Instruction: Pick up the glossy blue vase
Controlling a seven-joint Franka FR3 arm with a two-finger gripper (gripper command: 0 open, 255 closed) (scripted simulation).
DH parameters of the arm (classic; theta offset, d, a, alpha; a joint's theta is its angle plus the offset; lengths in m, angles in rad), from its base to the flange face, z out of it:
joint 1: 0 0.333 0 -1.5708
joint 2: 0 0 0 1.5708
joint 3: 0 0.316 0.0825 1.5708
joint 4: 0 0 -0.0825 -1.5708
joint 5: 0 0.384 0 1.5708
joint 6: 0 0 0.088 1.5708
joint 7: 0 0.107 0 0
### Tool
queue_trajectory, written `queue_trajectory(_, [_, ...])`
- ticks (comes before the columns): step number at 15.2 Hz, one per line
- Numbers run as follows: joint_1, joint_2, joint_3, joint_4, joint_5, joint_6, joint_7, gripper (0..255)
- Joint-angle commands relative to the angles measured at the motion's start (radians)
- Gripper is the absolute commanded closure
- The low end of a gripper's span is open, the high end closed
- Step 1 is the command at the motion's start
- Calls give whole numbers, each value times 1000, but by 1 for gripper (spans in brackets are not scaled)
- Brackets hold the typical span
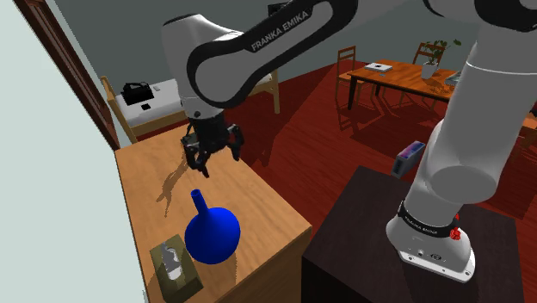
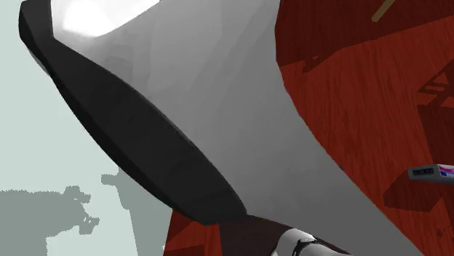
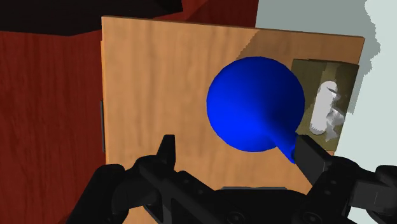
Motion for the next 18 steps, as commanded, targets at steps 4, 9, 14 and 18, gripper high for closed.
queue_trajectory(4, [61, 221, 19, 183, -130, 10, 138, 0])
queue_trajectory(9, [106, 332, 8, 266, -191, 23, 194, 0])
queue_trajectory(14, [110, 362, 0, 229, -209, 86, 205, 0])
queue_trajectory(18, [110, 359, 0, 226, -207, 87, 205, 255])
